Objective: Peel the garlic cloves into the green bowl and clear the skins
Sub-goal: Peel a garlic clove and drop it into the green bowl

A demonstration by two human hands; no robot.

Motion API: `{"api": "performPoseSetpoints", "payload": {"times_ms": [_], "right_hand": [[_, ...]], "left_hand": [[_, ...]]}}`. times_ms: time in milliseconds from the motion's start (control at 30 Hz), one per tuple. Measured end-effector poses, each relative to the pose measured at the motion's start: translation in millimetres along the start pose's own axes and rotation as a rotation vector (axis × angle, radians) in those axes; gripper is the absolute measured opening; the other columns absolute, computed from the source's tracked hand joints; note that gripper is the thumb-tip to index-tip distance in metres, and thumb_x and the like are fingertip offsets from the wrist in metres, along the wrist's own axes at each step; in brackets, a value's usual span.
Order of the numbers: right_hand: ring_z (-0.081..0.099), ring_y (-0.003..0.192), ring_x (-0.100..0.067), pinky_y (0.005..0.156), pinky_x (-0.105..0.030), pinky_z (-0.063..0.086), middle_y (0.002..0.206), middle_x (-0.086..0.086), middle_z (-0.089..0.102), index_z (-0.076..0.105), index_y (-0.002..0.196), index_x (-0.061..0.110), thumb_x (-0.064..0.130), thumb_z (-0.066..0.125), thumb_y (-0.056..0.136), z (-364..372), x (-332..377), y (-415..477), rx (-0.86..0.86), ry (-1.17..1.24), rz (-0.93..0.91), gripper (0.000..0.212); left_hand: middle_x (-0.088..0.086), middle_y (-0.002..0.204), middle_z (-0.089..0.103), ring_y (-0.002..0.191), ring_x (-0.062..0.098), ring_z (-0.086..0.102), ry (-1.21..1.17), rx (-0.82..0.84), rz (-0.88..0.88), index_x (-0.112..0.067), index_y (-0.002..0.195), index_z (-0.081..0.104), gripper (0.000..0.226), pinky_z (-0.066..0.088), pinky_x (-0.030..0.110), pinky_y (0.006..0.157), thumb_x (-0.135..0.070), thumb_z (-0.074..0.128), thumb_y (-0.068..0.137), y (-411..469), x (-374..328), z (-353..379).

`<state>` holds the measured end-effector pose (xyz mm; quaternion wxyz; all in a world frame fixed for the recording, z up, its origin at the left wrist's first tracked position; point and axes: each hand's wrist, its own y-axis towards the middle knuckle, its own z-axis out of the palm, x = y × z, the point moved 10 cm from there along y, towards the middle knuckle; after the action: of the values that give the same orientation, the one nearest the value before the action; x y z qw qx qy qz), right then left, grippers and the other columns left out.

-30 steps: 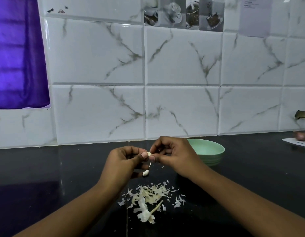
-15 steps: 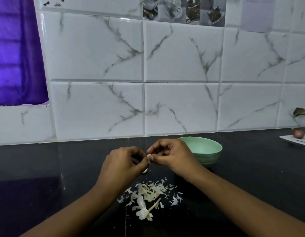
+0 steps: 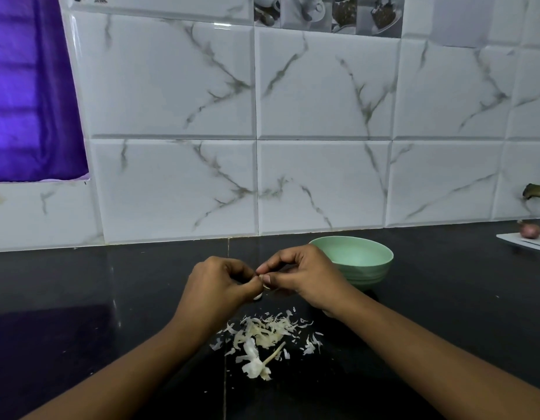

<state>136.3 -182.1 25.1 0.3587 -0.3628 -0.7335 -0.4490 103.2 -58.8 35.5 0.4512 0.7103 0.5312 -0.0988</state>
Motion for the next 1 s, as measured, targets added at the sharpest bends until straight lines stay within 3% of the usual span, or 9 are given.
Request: {"api": "performPoseSetpoints", "payload": {"times_ms": [133, 267, 333, 633, 867, 1000], "right_hand": [[0.065, 0.068, -0.019, 0.063, -0.027, 0.053, 0.07, -0.006, 0.07, 0.072, 0.07, 0.023, 0.0, 0.073, 0.078, 1.5, -2.0, 0.2, -0.012, 0.025, 0.007, 0.024], [0.066, 0.061, -0.012, 0.053, -0.019, 0.051, 0.066, -0.002, 0.069, 0.07, 0.079, 0.012, -0.005, 0.068, 0.08, 3.1, -3.6, -2.2, 0.015, 0.166, 0.049, 0.017], [0.067, 0.063, -0.01, 0.054, -0.02, 0.053, 0.067, -0.001, 0.069, 0.069, 0.083, 0.006, -0.007, 0.066, 0.081, 2.8, -4.4, -2.9, 0.027, 0.237, 0.068, 0.013], [0.066, 0.077, -0.018, 0.076, -0.034, 0.057, 0.081, -0.011, 0.07, 0.07, 0.082, 0.011, -0.003, 0.069, 0.08, 0.7, 0.0, -1.6, 0.002, 0.146, 0.025, 0.015], [0.065, 0.069, -0.011, 0.068, -0.022, 0.055, 0.074, -0.004, 0.071, 0.071, 0.079, 0.019, 0.002, 0.073, 0.079, -1.7, 6.6, -2.1, -0.051, 0.004, -0.066, 0.017], [0.06, 0.066, -0.01, 0.065, -0.018, 0.051, 0.073, 0.002, 0.068, 0.069, 0.083, 0.019, 0.0, 0.073, 0.078, -3.9, 7.5, -1.1, -0.053, 0.057, -0.079, 0.02]], "left_hand": [[-0.011, 0.053, 0.067, 0.05, 0.0, 0.062, -0.032, -0.001, -0.026, -0.024, 0.06, 0.07, 0.017, 0.04, 0.009, 0.047, -0.023, 0.074, 0.076, -0.3, 5.8, 2.2], [-0.002, 0.063, 0.072, 0.059, 0.014, 0.069, -0.201, 0.049, -0.102, -0.017, 0.067, 0.072, 0.014, 0.055, 0.031, 0.061, -0.019, 0.071, 0.082, -1.4, 12.9, 7.7], [0.004, 0.07, 0.073, 0.059, 0.016, 0.069, -0.321, 0.072, -0.164, -0.012, 0.074, 0.073, 0.012, 0.055, 0.034, 0.063, -0.016, 0.068, 0.084, -2.1, 16.6, 10.3], [0.013, 0.073, 0.074, 0.061, 0.02, 0.071, -0.488, 0.08, -0.249, -0.007, 0.077, 0.074, 0.009, 0.054, 0.023, 0.055, -0.009, 0.068, 0.084, -2.6, 21.2, 12.5], [0.011, 0.066, 0.072, 0.062, 0.02, 0.071, -0.453, 0.035, -0.212, -0.008, 0.073, 0.075, 0.011, 0.057, 0.029, 0.061, -0.008, 0.069, 0.083, -1.3, 21.3, 8.8], [0.014, 0.074, 0.073, 0.06, 0.018, 0.07, -0.568, 0.063, -0.306, -0.005, 0.075, 0.073, 0.018, 0.054, 0.028, 0.058, -0.007, 0.061, 0.089, -2.9, 28.1, 17.4]]}}
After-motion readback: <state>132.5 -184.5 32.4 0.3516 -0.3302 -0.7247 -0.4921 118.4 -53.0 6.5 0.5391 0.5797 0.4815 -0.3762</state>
